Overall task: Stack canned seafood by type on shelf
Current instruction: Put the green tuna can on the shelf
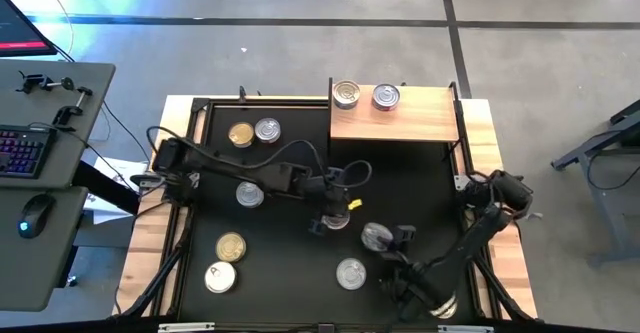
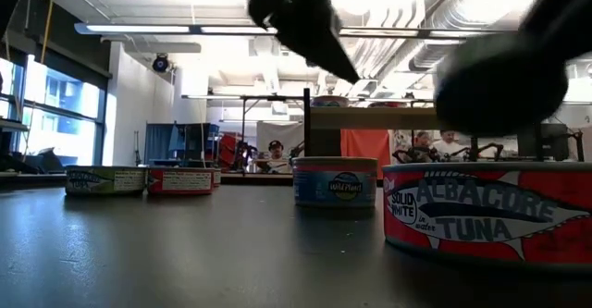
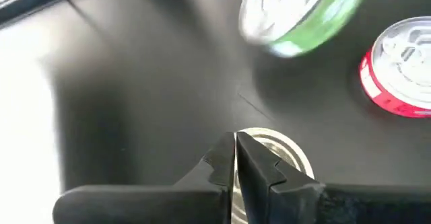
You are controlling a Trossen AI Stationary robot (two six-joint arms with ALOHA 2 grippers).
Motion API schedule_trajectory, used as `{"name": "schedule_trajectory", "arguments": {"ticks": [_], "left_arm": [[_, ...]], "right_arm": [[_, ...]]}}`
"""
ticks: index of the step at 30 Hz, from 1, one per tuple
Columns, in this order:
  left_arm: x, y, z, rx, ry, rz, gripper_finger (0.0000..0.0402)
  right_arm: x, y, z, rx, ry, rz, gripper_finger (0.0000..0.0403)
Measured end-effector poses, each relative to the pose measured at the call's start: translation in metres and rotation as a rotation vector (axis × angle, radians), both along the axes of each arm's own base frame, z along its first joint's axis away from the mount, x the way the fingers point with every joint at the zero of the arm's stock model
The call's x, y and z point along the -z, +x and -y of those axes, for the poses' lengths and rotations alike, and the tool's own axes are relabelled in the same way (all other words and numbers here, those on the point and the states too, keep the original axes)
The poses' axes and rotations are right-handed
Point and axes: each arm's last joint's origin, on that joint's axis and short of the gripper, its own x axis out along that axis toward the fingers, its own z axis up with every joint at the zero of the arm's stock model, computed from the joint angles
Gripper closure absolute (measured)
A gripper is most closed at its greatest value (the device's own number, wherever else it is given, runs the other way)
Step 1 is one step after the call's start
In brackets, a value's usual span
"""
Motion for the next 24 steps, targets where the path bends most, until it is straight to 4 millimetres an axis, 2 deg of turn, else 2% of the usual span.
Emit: {"name": "schedule_trajectory", "arguments": {"ticks": [5,9,13,17,20,24], "left_arm": [[0.016,-0.031,0.008,-0.026,-0.079,0.09,0.0401],[0.021,-0.06,0.023,-0.019,-0.166,0.206,0.0401],[0.02,-0.093,0.035,-0.013,-0.255,0.323,0.0401],[0.021,-0.126,0.04,-0.036,-0.306,0.418,0.0401],[0.025,-0.147,0.04,-0.084,-0.308,0.47,0.0401],[0.031,-0.166,0.04,-0.118,-0.319,0.537,0.0401]], "right_arm": [[-0.037,-0.003,-0.009,-0.044,-0.101,0.07,0.0294],[-0.066,0.0,0.011,-0.018,-0.221,0.148,0.0294],[-0.092,-0.002,0.05,0.061,-0.229,0.182,0.0294],[-0.112,-0.006,0.093,0.14,-0.18,0.142,0.0294],[-0.118,-0.007,0.129,0.205,-0.191,0.086,0.0294],[-0.115,0.001,0.183,0.324,-0.235,-0.066,0.0294]]}}
